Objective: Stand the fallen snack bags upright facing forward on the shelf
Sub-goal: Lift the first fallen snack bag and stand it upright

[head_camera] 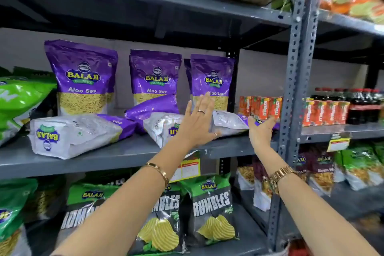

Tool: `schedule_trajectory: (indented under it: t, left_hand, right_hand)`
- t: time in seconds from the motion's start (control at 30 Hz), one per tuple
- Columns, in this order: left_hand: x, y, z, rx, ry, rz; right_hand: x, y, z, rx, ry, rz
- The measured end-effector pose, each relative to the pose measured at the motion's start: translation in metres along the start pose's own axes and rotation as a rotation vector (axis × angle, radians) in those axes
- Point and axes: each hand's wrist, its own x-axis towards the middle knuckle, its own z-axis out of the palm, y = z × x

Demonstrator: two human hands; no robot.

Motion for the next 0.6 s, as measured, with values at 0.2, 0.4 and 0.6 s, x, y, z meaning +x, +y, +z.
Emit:
schedule_trajectory:
  t: [0.2,0.4,0.6]
  left_hand:
    - [0.018,0.014,0.017,0.183,-0.151,0.020]
    - [0.024,0.015,0.019,0.190,-0.083,0.019]
    - [0.016,0.015,0.025,0.140,0.046,-0.030]
  right_hand:
    - [0.022,0.001,0.018,0.529,0.021,0.441]
    - [0.034,-0.002,0.026,0.545,0.021,0.473]
    - [0.045,-0.024,0.030,0.303,0.099,0.203]
